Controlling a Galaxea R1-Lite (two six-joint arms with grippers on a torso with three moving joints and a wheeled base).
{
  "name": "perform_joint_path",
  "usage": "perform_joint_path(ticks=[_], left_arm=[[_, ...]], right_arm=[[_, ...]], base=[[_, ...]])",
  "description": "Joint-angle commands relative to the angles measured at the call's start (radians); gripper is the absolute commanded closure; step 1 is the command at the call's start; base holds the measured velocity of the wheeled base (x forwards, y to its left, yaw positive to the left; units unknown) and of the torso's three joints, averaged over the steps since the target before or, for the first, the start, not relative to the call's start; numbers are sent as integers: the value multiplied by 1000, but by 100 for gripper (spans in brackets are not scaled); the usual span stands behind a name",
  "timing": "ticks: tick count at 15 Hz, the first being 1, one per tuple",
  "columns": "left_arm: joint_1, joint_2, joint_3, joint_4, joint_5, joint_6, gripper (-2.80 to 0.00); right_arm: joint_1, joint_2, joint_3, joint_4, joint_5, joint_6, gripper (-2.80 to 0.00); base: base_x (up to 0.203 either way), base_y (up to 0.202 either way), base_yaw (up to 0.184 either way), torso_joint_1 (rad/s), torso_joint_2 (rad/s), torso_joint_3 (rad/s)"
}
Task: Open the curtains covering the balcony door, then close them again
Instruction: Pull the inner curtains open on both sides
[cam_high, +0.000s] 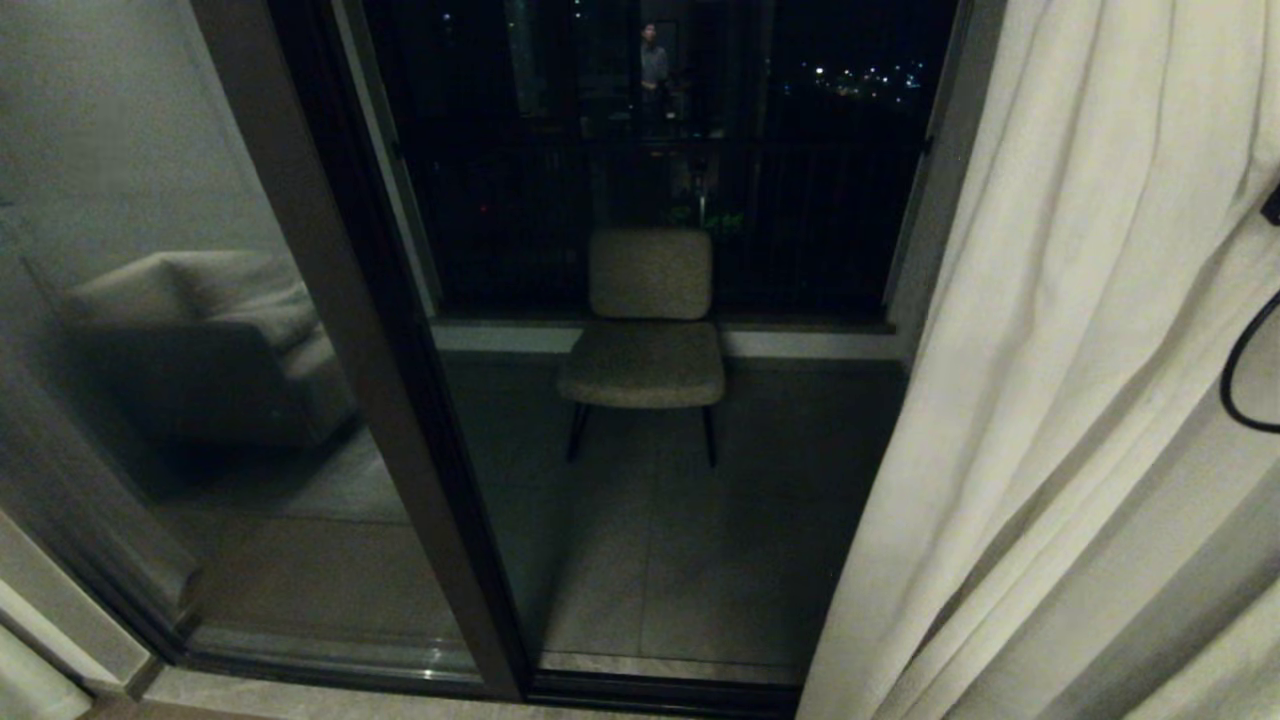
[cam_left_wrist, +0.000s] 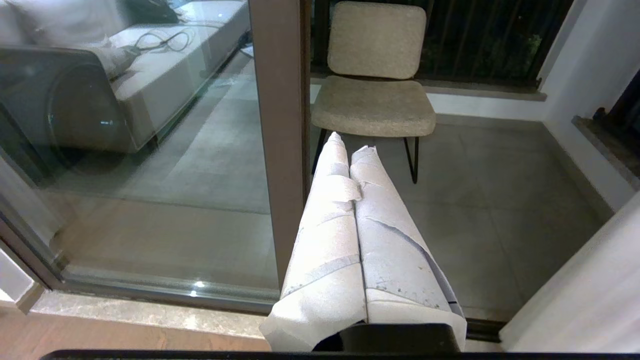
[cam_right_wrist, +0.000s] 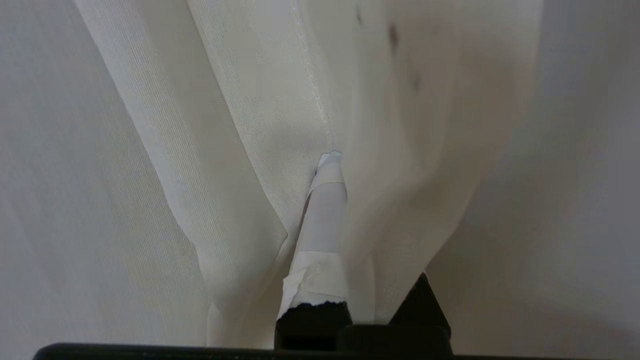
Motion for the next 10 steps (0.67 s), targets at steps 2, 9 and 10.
perform_joint_path(ticks=[2, 9, 10], left_arm=[[0, 0, 0, 0, 1, -1, 0], [0, 0, 0, 0, 1, -1, 0], [0, 0, 0, 0, 1, -1, 0]], right_arm=[[-79, -13, -11, -4, 2, -1, 0], [-252, -67, -48, 96, 10, -2, 0], [-279, -73, -48, 100, 26, -2, 0]], base=[[0, 0, 0, 0, 0, 0], [0, 0, 0, 0, 0, 0], [0, 0, 0, 0, 0, 0]])
